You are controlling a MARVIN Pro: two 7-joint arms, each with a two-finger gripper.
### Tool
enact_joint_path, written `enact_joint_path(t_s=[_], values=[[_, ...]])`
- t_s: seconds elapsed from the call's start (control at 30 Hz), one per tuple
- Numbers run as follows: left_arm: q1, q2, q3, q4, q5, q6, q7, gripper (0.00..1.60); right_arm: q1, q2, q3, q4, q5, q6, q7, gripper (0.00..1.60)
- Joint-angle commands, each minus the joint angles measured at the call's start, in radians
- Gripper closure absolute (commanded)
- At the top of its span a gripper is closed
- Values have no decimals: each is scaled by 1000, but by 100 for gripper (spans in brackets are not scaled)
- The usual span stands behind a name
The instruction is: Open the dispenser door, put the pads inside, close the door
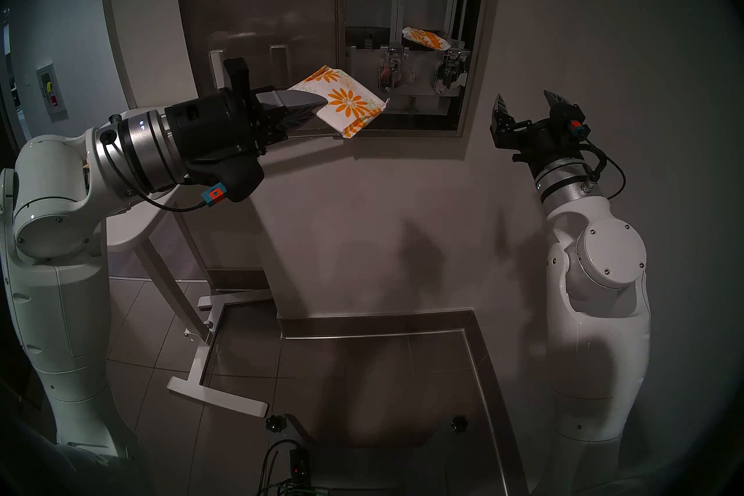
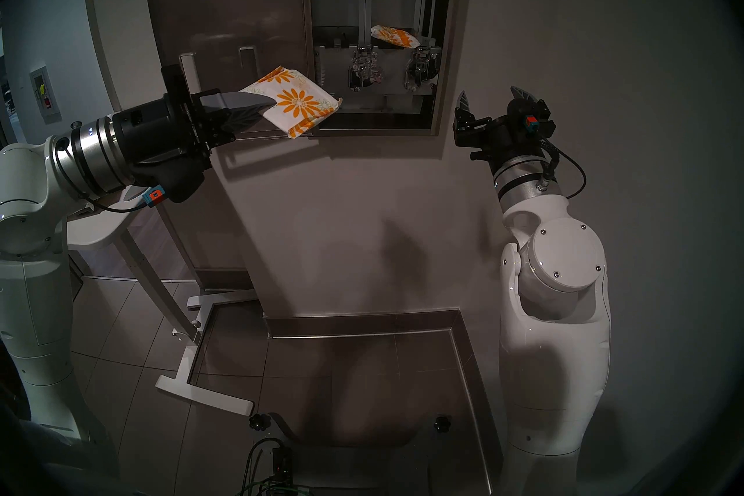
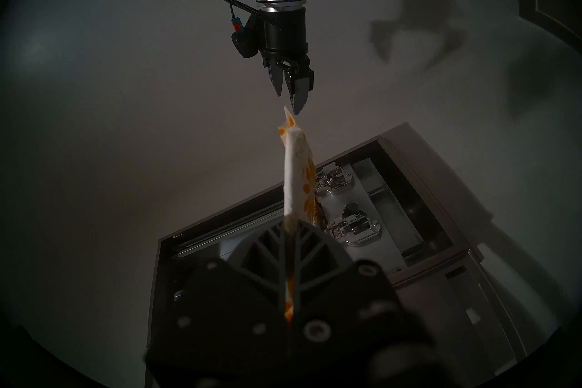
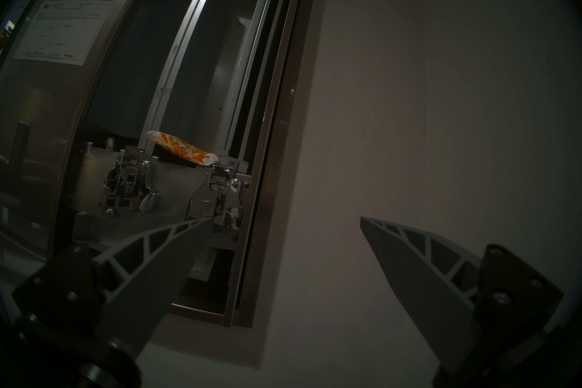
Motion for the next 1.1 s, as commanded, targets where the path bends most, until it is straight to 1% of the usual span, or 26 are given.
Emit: enact_joint_path(t_s=[0.0,0.07,0.17,0.23,0.3,0.4,0.6,0.77,1.07], values=[[-22,-11,-15,5,5,2,15,160,9,37,-11,-18,18,-6,56,0],[-19,-10,-21,8,5,-1,17,160,11,64,-18,-21,10,-12,82,0],[-14,-11,-29,12,5,-4,20,160,17,88,-20,-23,4,-16,111,0],[-5,-13,-37,14,4,-8,22,160,23,127,-22,-23,-12,-40,151,0],[1,-14,-41,15,3,-8,21,160,26,142,-24,-25,-22,-54,169,0],[15,-14,-47,9,0,5,12,160,30,147,-22,-29,-24,-65,189,0],[23,-26,-48,0,14,8,12,160,33,149,-16,-25,-18,-77,210,0],[25,-26,-48,-1,14,9,13,160,34,200,-10,-16,-3,-123,288,0],[25,-27,-48,-2,15,9,13,160,71,271,-1,8,0,-179,402,0]])
